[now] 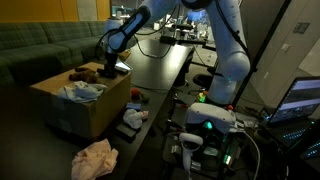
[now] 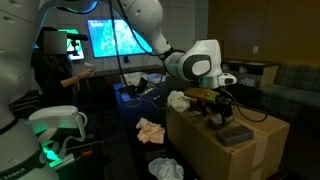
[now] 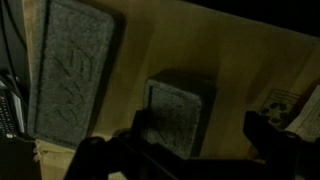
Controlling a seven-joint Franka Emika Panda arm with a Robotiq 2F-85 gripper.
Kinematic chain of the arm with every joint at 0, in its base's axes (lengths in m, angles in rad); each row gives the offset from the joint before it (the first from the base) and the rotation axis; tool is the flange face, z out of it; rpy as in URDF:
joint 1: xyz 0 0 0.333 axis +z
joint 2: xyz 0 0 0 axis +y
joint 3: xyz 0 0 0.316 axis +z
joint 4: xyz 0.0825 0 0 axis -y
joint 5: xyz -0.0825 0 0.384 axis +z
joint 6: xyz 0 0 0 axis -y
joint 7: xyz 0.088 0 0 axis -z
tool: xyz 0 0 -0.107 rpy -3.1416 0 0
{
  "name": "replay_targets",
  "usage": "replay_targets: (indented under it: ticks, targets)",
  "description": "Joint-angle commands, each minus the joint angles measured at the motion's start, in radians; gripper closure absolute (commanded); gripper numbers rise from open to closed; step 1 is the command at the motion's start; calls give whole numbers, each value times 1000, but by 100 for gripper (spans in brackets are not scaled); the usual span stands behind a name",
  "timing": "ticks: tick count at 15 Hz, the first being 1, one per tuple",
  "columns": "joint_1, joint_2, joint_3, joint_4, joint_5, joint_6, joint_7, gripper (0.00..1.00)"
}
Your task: Place the turnip plushie on the table, then the duster on the box, then the left duster on the table, then the blue sponge on the box, then the white towel on the table, then the white cloth on the box, then the small brown object on the table, then the duster on the box, then the moose on the table, and finally, the peach shirt on the box
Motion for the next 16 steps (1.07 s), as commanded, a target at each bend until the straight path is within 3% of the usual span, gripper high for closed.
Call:
replay_targets:
  ticks: [1, 3, 4, 5, 8, 15, 16]
  targets:
    - [-27, 27, 26, 37, 35, -24, -54, 0]
    - [-28, 37, 25, 40, 30, -23, -56, 0]
    - [-28, 41, 24, 40, 27, -23, -59, 5]
    - [-28, 46, 23, 42, 26, -22, -59, 26]
    - [-29, 44, 26, 44, 27, -26, -64, 36]
    - [-16, 2, 18, 29, 12, -30, -49, 92]
    - [-13, -5, 15, 25, 9, -31, -45, 94]
